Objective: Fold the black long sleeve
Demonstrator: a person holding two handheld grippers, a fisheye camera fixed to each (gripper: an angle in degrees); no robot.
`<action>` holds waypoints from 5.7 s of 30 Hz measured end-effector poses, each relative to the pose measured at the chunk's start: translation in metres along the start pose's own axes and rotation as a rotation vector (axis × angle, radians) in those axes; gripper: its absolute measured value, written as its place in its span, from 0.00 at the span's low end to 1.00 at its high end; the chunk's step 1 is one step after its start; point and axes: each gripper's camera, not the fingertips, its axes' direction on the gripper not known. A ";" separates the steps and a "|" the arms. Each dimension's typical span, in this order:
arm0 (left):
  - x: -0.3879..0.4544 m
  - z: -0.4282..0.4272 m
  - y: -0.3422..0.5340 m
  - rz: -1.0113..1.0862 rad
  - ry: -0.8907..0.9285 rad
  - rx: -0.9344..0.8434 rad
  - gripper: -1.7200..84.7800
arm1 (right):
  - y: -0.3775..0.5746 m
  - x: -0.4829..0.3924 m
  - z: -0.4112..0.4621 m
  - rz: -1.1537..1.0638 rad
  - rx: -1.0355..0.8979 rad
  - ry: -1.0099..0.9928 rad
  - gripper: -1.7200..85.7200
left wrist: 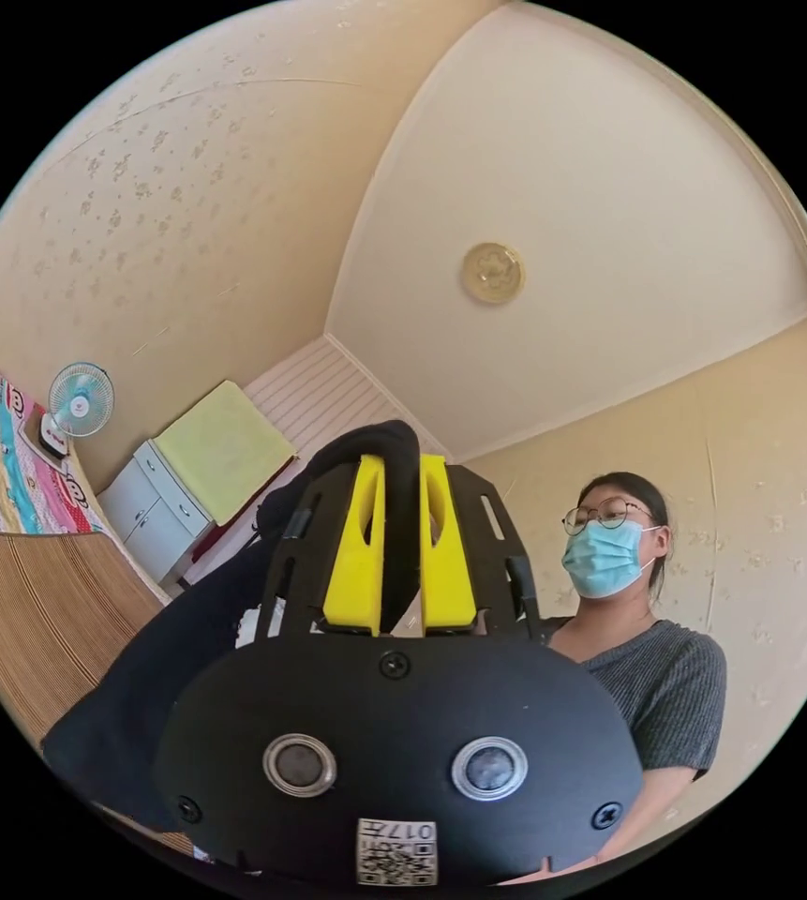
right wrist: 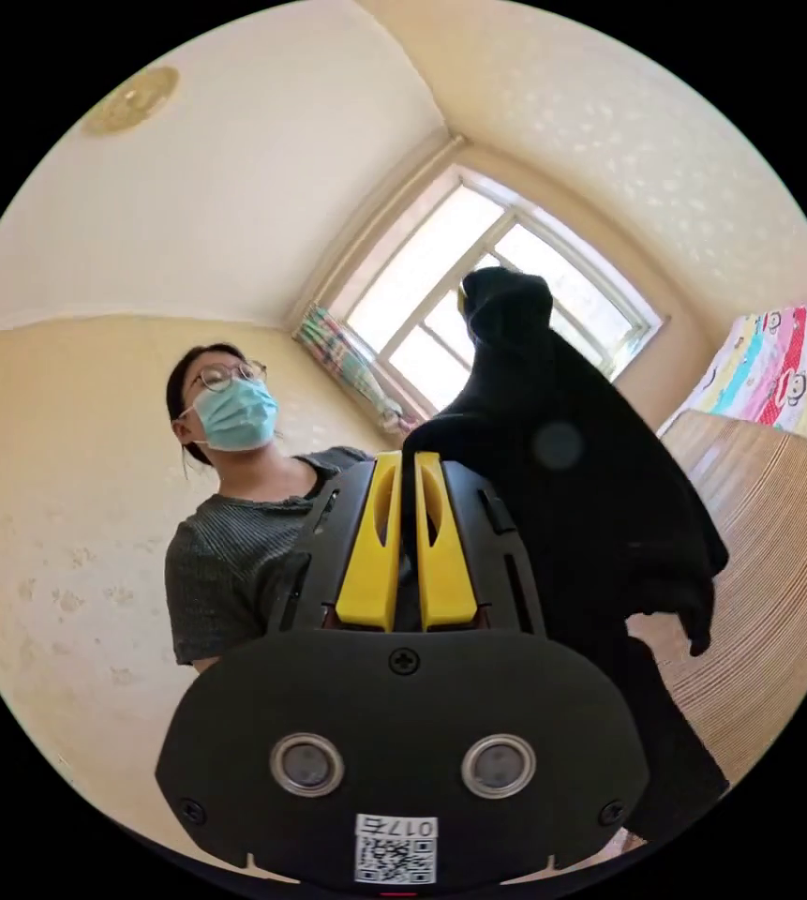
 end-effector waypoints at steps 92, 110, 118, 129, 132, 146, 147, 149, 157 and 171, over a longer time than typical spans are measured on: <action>-0.376 -0.176 0.187 -1.159 -1.392 -0.855 0.04 | -0.161 0.300 -0.270 0.935 -0.949 1.392 0.03; -0.225 -0.492 0.133 -1.156 -1.115 1.121 0.17 | -0.197 0.092 -0.458 1.487 0.230 1.006 0.02; -0.207 -0.503 0.135 -1.152 -1.143 1.285 0.06 | -0.211 0.028 -0.474 1.552 0.450 1.004 0.02; -0.155 -0.287 -0.082 -0.494 -1.553 0.268 0.06 | -0.222 -0.044 -0.582 1.458 0.872 0.845 0.02; -0.171 -0.180 -0.129 -0.150 -1.686 0.021 0.06 | -0.210 -0.056 -0.614 1.425 1.030 0.745 0.02; -0.474 0.102 -0.013 -0.403 -1.558 -0.812 0.08 | -0.138 -0.078 -0.694 1.546 1.383 0.311 0.12; -0.480 0.097 -0.003 -0.475 -1.567 -0.809 0.08 | -0.131 -0.077 -0.696 1.579 1.398 0.278 0.13; -0.477 0.092 0.008 -0.522 -1.581 -0.805 0.08 | -0.121 -0.076 -0.698 1.650 1.415 0.233 0.15; -0.433 0.069 0.036 -0.685 -1.708 -0.936 0.08 | -0.101 -0.068 -0.716 1.852 1.426 0.199 0.09; -0.403 0.040 0.005 -0.832 -1.724 -0.686 0.09 | -0.285 -0.193 -0.949 1.396 0.952 1.043 0.04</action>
